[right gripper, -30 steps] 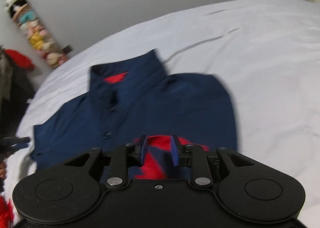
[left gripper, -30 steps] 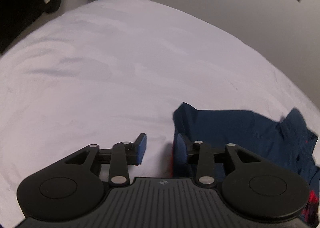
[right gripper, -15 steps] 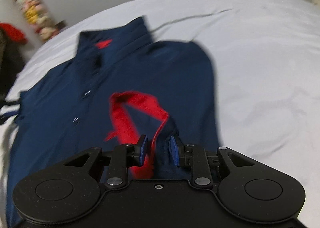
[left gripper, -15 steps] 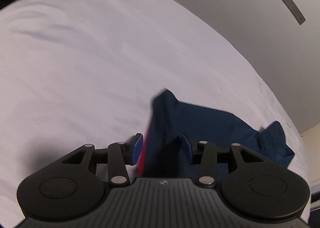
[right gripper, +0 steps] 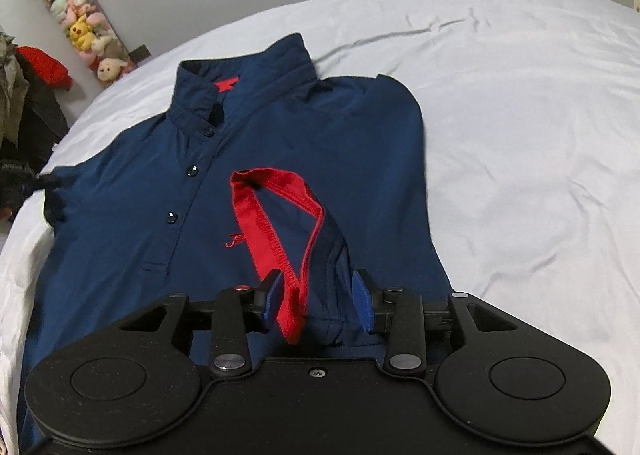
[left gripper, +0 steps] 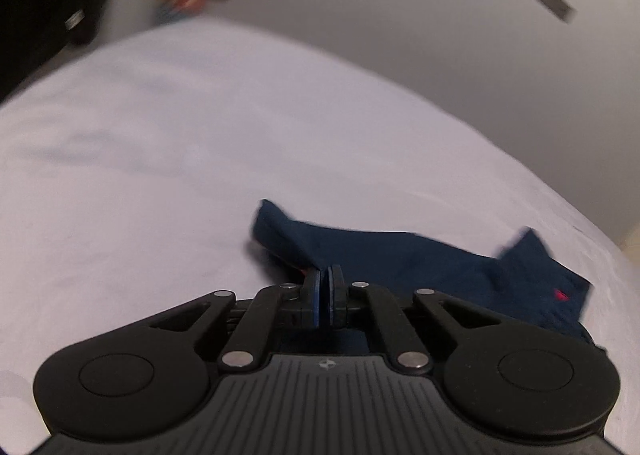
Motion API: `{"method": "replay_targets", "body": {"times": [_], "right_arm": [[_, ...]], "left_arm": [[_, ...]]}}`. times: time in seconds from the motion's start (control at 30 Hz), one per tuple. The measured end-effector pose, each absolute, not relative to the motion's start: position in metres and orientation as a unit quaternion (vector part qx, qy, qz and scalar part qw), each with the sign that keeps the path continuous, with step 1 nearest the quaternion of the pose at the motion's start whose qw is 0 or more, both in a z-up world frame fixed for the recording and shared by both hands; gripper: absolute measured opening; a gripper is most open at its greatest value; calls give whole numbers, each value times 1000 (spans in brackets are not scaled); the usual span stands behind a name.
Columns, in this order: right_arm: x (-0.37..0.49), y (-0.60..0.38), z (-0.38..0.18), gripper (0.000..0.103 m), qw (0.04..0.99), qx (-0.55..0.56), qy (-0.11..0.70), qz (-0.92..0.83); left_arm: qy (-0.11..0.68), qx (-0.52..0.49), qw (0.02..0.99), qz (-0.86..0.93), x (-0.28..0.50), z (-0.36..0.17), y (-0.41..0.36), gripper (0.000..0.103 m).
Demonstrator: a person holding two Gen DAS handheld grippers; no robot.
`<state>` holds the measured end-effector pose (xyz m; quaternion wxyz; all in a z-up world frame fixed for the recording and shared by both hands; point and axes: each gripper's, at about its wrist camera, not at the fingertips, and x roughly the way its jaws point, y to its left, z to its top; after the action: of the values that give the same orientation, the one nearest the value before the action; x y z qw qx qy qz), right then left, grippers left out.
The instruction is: Fold clothes
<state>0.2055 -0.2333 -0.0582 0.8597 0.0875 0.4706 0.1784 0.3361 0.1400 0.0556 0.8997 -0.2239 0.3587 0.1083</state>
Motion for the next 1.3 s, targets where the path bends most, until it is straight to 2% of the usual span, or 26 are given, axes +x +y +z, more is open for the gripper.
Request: {"method": "replay_targets", "body": {"times": [0.27,0.33,0.37,0.4,0.6,0.77,1.07,1.13,1.2,1.3], "right_arm": [[201,-235,-48,37,860,104,461,192],[197,-236,-43,38,860,103,458,199],[195,-237,-41,39,860,103,457,201],[194,-238,-41,39,860,104,457,201],[190,-251,-45,40,859,115,461,191],[191,-259,-50,40,861,132,461,172],[193,-260,-49,40,864,137,457,164],[193,-259,-50,40,863,136,458,164],[192,-259,-51,40,862,141,459,162],[191,-260,-52,40,861,146,460,160]], "left_arm": [[399,-224,889,-21,362,52,58,4],[429,-232,871,-65,367,41,41,14],[451,-224,860,-85,369,36,31,28],[464,-210,855,-97,369,35,26,35],[448,-170,875,-72,356,55,49,37],[430,-164,888,10,352,67,93,37],[446,-228,865,40,369,32,101,38],[463,-214,859,47,374,25,92,33],[477,-197,855,53,377,20,84,19],[485,-176,855,57,377,17,75,9]]}}
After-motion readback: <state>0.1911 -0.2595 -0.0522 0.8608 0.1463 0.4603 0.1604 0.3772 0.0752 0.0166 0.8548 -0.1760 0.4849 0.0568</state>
